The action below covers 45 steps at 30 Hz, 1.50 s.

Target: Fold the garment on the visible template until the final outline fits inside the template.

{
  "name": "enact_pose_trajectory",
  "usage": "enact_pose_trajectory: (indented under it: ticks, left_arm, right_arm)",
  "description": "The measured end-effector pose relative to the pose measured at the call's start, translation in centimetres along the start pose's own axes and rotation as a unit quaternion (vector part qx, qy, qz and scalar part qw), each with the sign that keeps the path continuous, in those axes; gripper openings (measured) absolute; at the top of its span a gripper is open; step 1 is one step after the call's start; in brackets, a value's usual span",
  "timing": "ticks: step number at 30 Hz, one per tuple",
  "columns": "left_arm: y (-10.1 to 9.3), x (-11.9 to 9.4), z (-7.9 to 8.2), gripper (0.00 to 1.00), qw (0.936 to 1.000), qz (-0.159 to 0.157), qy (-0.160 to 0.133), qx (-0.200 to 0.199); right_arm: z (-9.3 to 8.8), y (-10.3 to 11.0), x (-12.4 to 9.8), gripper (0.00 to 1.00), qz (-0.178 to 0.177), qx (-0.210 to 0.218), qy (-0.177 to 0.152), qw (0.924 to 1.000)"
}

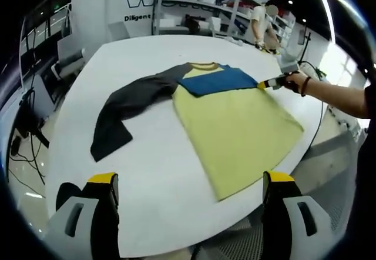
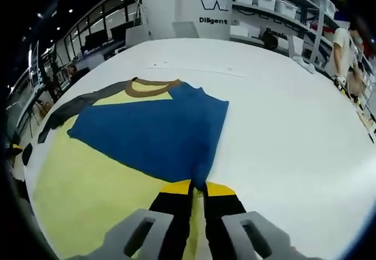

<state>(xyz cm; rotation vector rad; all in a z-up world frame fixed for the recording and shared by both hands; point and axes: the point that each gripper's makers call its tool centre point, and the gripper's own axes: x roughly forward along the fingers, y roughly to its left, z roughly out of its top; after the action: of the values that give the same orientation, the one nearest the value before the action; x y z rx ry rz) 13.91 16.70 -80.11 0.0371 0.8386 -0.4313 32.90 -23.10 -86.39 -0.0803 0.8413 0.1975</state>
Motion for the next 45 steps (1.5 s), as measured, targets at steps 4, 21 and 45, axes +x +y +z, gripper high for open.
enact_pose_trajectory:
  ticks: [4, 21, 45]
  left_arm:
    - [0.0, 0.1, -0.1, 0.99, 1.0, 0.0, 0.002, -0.001]
    - [0.1, 0.2, -0.1, 0.99, 1.0, 0.0, 0.005, 0.001]
    - [0.0, 0.2, 0.3, 0.99, 1.0, -0.001, 0.004, -0.003]
  right_arm:
    - [-0.2, -0.9, -0.1, 0.0, -0.007, 0.003, 0.001, 1.0]
    - [-0.8, -3.1, -0.7, 0.01, -0.026, 0.037, -0.003, 0.999]
    - [2.1, 1.1, -3.0, 0.66, 0.08, 0.058, -0.091, 0.9909]
